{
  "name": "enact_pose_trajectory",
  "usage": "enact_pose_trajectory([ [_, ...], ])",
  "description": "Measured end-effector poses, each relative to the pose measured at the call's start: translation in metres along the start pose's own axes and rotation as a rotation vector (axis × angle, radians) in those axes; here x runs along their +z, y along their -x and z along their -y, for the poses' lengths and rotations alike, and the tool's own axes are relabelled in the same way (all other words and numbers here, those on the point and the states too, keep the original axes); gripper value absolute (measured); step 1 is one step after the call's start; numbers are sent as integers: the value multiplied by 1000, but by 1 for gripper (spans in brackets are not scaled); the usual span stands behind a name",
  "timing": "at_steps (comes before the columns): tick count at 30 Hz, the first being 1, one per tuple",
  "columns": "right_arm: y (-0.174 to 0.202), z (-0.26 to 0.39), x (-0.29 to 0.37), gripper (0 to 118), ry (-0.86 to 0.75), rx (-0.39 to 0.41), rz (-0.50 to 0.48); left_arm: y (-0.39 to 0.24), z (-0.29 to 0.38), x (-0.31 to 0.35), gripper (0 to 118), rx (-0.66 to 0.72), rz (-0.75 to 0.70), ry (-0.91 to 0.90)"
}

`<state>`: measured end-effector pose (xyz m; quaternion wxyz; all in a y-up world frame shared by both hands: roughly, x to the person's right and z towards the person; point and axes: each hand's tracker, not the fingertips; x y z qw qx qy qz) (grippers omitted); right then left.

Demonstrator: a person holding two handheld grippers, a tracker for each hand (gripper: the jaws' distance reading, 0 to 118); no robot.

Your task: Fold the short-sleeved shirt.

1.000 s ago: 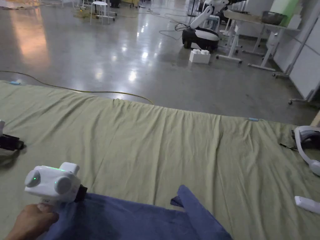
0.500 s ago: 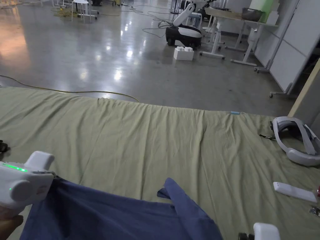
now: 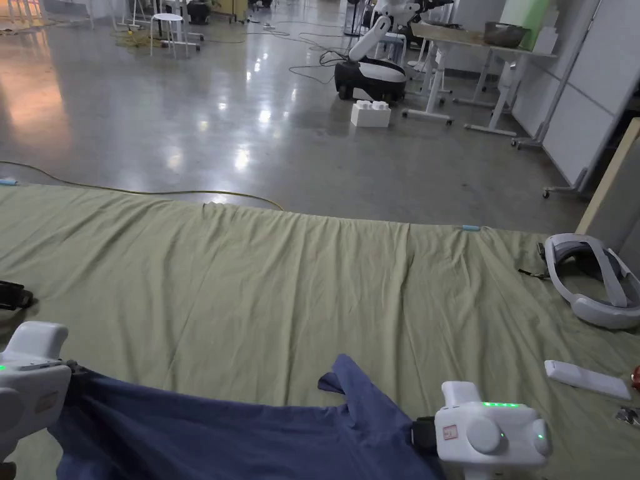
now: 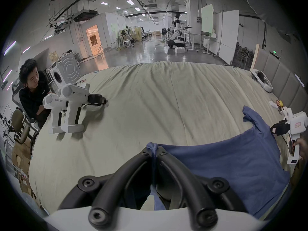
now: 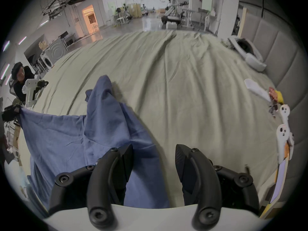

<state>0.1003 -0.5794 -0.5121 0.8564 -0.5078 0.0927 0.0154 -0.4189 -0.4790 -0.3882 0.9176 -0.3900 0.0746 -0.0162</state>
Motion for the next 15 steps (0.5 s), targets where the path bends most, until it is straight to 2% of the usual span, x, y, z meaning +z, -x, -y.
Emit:
enact_pose_trajectory([
  [1, 3, 2, -9, 55, 32, 6, -6, 0, 2, 0, 6, 2, 0, 4],
  [3, 7, 4, -19, 34, 39, 6, 2, 1, 4, -1, 6, 5, 1, 10],
  [4, 9, 7, -21, 29, 36, 4, 11, -2, 5, -1, 6, 5, 0, 14],
  [5, 9, 8, -21, 16, 15, -7, 31, -3, 5, -1, 6, 3, -2, 18],
  [6, 8, 8, -18, 8, -1, -24, 19, -2, 6, -1, 6, 0, -4, 21],
  [9, 9, 11, -6, 6, -41, -13, 10, -2, 5, 0, 6, 1, -5, 24],
  [12, 10, 11, 20, 5, -148, 53, 54, 0, -1, 11, 6, 34, 16, -1],
  [15, 9, 1, 60, 5, -245, 45, 53, 4, -12, 27, 6, 63, 35, -41],
])
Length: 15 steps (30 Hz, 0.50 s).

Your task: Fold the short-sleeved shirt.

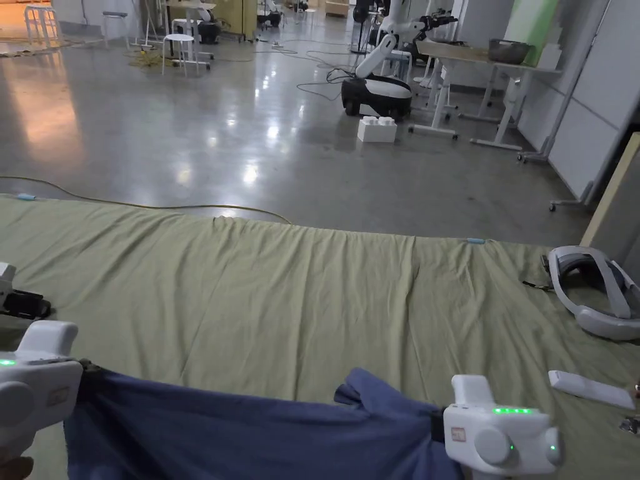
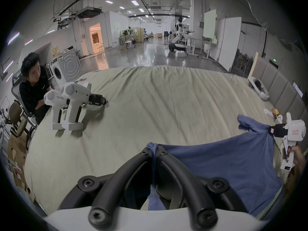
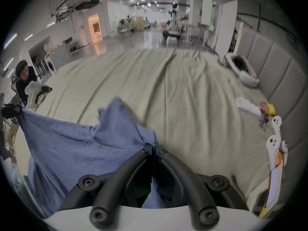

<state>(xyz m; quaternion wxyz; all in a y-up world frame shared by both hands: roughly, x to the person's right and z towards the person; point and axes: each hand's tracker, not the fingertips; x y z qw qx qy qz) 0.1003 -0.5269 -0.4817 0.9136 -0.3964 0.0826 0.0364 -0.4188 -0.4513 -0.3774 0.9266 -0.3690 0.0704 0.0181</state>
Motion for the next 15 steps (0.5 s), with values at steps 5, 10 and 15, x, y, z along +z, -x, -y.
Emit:
enact_pose_trajectory([
  [5, -8, -43, 70, 5, -157, 9, 9, -2, -23, 40, 6, 13, 16, -100],
  [10, -13, -86, 144, 5, -311, 12, 17, 2, -62, 87, 6, 28, 31, -222],
  [15, -17, -135, 202, 5, -435, 5, 31, 4, -116, 129, 6, 21, 45, -326],
])
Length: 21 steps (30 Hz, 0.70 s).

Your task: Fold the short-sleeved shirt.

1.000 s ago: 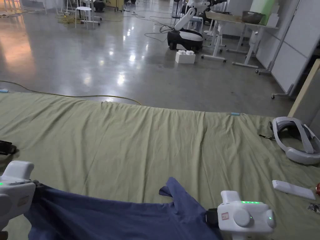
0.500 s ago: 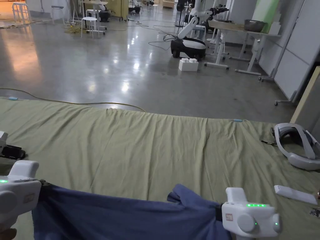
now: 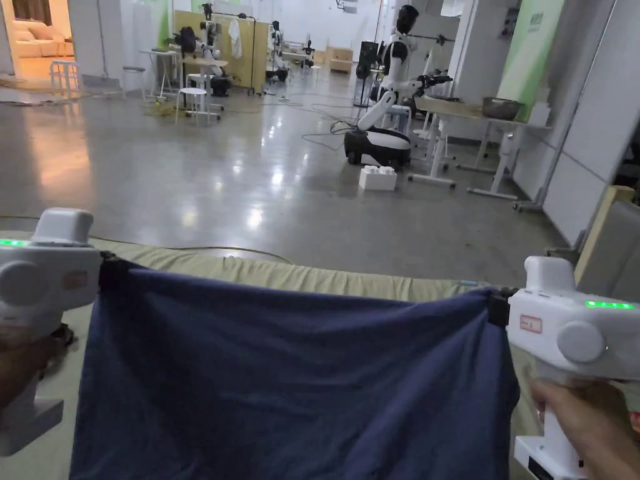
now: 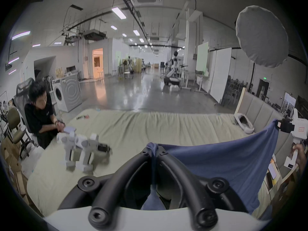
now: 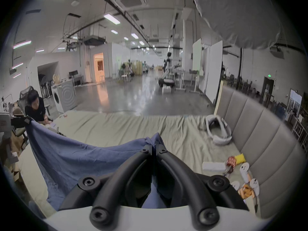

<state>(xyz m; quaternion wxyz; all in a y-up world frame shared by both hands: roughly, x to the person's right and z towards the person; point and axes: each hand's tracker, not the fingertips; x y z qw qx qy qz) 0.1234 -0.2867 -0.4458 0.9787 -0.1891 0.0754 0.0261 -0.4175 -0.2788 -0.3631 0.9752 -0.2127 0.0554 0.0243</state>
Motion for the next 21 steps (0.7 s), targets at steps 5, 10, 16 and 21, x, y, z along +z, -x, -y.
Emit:
enact_pose_trajectory([
  [5, 4, -70, 16, 5, -87, 51, 33, 4, -68, 2, 6, -13, -2, -82],
  [10, 11, -135, 23, 5, -159, 73, 66, 9, -134, -3, 6, -47, -33, -146],
  [16, 19, -201, 23, 5, -235, 86, 98, 5, -193, 1, 6, -69, -76, -210],
  [21, 25, -219, 20, 5, -269, 114, 126, -6, -207, 2, 6, -78, -99, -240],
])
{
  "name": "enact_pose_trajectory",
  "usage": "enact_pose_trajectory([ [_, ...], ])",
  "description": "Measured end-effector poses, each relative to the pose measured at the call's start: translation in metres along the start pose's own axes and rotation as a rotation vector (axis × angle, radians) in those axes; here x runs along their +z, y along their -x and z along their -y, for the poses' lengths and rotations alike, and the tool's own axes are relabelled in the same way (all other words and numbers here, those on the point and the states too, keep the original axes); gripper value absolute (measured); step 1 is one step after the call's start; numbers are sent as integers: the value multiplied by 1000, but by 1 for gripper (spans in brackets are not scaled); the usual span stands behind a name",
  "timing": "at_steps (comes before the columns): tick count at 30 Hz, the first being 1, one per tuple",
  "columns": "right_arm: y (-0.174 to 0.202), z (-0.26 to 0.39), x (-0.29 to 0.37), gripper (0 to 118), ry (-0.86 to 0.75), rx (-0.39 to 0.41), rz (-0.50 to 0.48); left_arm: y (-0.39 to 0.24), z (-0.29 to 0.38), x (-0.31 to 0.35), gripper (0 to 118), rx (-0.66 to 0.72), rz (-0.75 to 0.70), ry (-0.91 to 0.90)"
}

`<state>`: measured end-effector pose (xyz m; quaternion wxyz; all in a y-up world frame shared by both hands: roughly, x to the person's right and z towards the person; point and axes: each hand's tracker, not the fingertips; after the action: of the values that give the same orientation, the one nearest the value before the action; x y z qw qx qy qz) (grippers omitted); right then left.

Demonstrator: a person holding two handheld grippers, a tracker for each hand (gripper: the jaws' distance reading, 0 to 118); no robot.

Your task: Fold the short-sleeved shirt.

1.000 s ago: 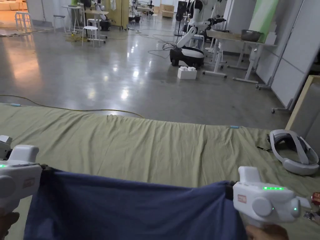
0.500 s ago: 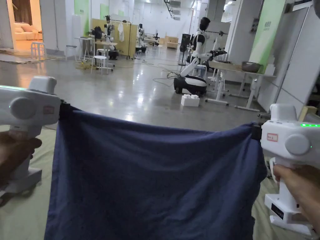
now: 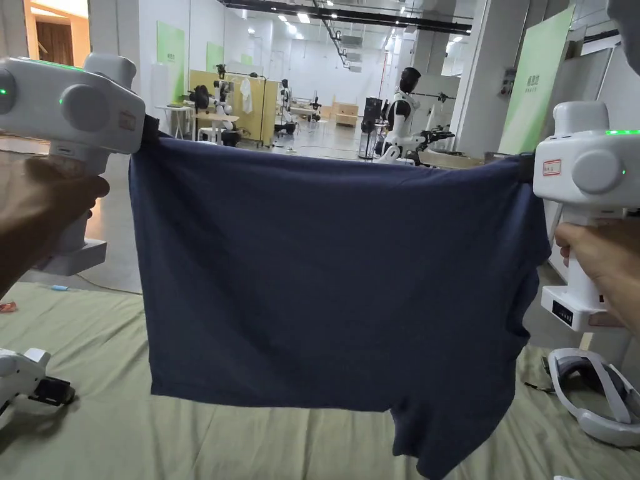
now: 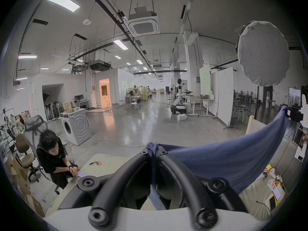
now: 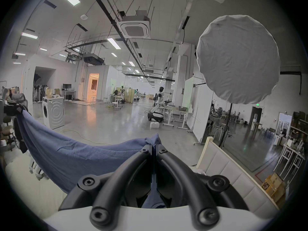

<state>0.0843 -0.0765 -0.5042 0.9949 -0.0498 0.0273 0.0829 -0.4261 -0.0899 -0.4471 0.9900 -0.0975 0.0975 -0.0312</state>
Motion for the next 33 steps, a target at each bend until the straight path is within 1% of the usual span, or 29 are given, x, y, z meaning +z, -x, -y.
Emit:
enact_pose_trajectory([
  [4, 4, 22, 0, 5, 2, -3, -9, -9, 22, -3, 6, -11, -3, 6],
  [6, 7, 42, -3, 5, 26, 13, -13, -14, 42, -9, 6, -18, -4, 26],
  [8, 11, 65, -3, 5, 55, 31, -15, -18, 67, -13, 6, -23, 8, 63],
  [11, 14, 111, -1, 5, 115, -14, -35, -25, 115, -16, 6, -10, 24, 101],
  [15, 22, 180, 15, 5, 180, 5, -49, -33, 189, -4, 6, 22, 65, 190],
  [17, 24, 212, 31, 5, 206, 21, -50, -36, 223, 13, 6, 31, 69, 211],
  [20, 20, 256, 54, 5, 239, -10, -46, -34, 269, 45, 6, 92, 83, 226],
  [23, 18, 281, 92, 5, 254, -24, -37, -21, 301, 75, 6, 109, 85, 235],
  [26, 15, 296, 133, 5, 259, -25, -44, -12, 317, 116, 6, 124, 89, 229],
  [28, 14, 305, 160, 5, 271, 0, -49, -8, 323, 146, 6, 123, 85, 222],
  [33, 12, 325, 218, 5, 324, 26, -56, 3, 340, 199, 6, 101, 102, 258],
])
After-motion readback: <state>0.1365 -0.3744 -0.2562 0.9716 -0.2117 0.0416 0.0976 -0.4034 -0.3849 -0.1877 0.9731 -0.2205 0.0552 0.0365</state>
